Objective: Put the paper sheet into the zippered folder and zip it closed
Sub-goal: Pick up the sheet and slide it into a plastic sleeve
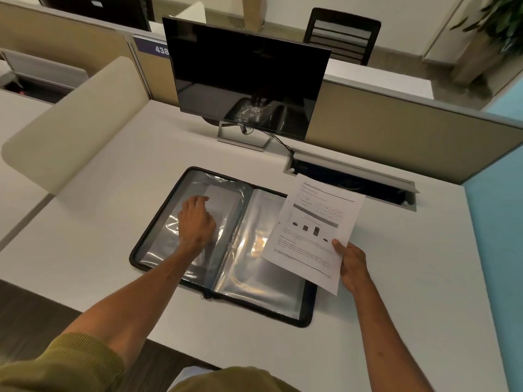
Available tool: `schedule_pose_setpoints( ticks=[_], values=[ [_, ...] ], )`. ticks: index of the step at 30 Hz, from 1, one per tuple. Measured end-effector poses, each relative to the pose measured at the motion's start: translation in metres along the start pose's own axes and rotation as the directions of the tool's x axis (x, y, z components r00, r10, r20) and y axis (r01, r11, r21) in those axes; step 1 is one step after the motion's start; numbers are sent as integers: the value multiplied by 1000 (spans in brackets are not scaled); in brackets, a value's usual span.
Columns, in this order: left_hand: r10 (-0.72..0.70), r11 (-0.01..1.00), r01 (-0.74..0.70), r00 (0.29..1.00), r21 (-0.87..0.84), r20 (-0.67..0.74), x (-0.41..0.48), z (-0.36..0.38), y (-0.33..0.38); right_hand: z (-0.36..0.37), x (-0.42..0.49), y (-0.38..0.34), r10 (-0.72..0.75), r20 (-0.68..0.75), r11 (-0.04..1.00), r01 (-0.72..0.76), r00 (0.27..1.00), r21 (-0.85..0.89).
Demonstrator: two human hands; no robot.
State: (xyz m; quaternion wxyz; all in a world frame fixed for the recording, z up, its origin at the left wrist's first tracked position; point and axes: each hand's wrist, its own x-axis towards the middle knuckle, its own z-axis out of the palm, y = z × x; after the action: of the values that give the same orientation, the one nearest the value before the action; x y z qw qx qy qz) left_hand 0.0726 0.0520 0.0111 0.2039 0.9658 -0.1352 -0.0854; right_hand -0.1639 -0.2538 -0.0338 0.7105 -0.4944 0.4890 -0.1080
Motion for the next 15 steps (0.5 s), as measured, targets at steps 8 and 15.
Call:
schedule_pose_setpoints(
  ticks=[8, 15],
  values=[
    [291, 932, -336, 916, 133, 275, 8, 28, 68, -5, 8, -49, -124, -165, 991, 129, 978, 18],
    [378, 815, -534, 784, 224, 493, 23, 50, 114, -1, 19, -65, -223, -264, 974, 222, 938, -35]
  ],
)
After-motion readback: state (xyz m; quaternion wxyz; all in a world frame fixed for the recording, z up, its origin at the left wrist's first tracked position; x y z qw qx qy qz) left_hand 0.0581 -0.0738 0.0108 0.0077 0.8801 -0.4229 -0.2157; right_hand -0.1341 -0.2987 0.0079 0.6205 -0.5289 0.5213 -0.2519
